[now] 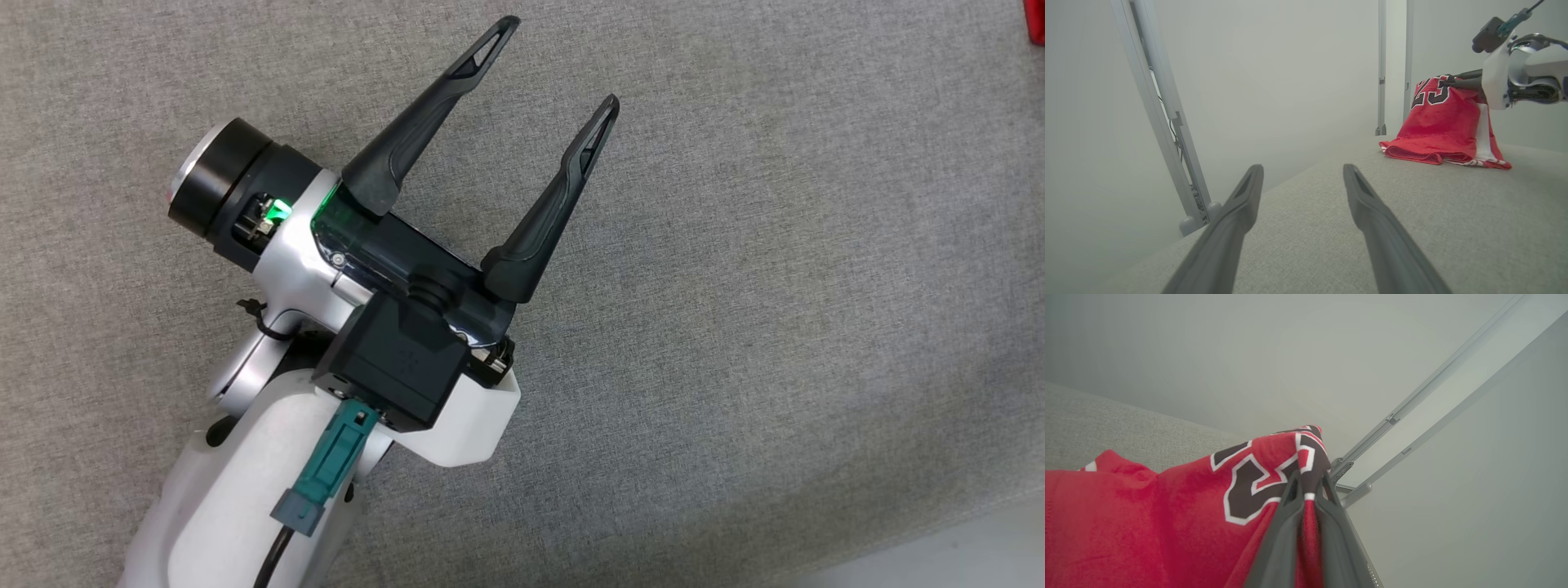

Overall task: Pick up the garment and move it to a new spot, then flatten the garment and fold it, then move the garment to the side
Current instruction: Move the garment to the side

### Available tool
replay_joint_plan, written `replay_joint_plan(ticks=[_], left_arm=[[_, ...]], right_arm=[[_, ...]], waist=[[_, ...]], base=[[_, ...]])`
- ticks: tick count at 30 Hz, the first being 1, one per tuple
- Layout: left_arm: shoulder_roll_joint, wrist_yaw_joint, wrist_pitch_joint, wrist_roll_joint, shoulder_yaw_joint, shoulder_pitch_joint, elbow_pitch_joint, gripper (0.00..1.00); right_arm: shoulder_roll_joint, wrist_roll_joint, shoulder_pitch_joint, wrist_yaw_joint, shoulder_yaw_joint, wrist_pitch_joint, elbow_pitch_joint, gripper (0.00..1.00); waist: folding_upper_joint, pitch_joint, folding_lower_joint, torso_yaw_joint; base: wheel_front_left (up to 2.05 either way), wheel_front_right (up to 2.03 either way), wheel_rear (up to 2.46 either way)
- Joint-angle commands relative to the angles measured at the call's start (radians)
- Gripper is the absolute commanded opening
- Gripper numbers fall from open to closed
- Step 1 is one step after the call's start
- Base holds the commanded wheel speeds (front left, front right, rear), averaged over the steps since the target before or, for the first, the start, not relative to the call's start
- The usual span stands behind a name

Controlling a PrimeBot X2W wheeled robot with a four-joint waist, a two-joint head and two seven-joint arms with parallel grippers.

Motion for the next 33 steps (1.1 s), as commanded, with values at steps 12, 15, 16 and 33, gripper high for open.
replay_joint_plan(ticks=[12,15,16,33], left_arm=[[0.004,0.031,-0.014,-0.036,0.012,0.042,0.017,1.0],[0.001,0.05,-0.028,-0.063,0.03,0.082,0.032,1.0],[-0.001,0.057,-0.035,-0.073,0.035,0.097,0.041,1.0],[-0.06,0.199,-0.165,-0.29,0.192,0.324,0.267,1.0]], right_arm=[[0.028,-0.273,0.021,-0.001,-0.126,-0.001,0.0,1.0],[0.08,-0.265,0.023,-0.001,-0.116,-0.001,-0.031,1.0],[0.092,-0.253,0.03,-0.001,-0.104,-0.001,-0.04,1.0],[0.282,0.214,0.324,-0.001,0.351,-0.001,-0.213,1.0]], waist=[[-0.0001,-0.064,0.0,0.052],[-0.0001,-0.102,0.0,0.069],[-0.0001,-0.118,0.0,0.075],[-0.0001,-0.404,0.0,0.18]], base=[[0.0,0.0,0.0],[0.0,0.0,0.0],[0.0,0.0,0.0],[0.0,0.0,0.0]])
